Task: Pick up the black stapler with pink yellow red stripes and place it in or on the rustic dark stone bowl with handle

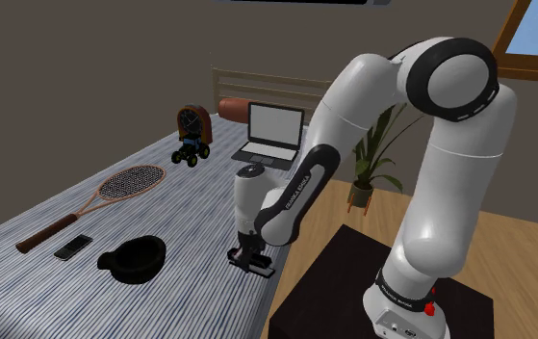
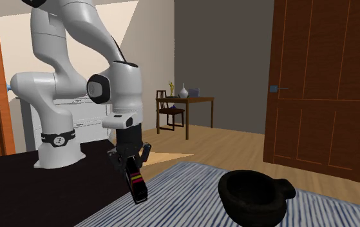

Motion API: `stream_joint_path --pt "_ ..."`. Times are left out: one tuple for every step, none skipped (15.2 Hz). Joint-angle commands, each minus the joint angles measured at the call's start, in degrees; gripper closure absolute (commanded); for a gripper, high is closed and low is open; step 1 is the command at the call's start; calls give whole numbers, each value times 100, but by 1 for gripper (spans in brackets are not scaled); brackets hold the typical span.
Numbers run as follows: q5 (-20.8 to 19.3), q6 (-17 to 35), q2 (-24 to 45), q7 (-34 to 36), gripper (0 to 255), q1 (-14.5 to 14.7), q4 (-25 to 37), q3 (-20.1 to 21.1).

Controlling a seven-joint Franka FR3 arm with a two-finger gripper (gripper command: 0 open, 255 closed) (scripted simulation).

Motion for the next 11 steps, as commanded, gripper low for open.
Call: stream_joint_path --pt "149 -186 -191 -98 255 -17 3 50" --pt "216 -274 -285 -145 255 -21 2 66" --pt "280 -363 -378 -190 255 -22 4 79" --pt "341 -453 -469 -232 255 -23 7 90" --pt "398 -543 -559 -272 255 -21 11 97" --pt "452 -634 -648 -309 255 -19 18 102" --pt "502 -726 -736 -344 255 -14 25 104" --pt "548 -817 -822 -377 255 -9 35 105" --pt "592 -909 -907 -407 255 -4 46 104" --pt "632 -1002 -991 -435 255 3 58 102" --pt "669 -1094 -1073 -462 255 9 72 98"
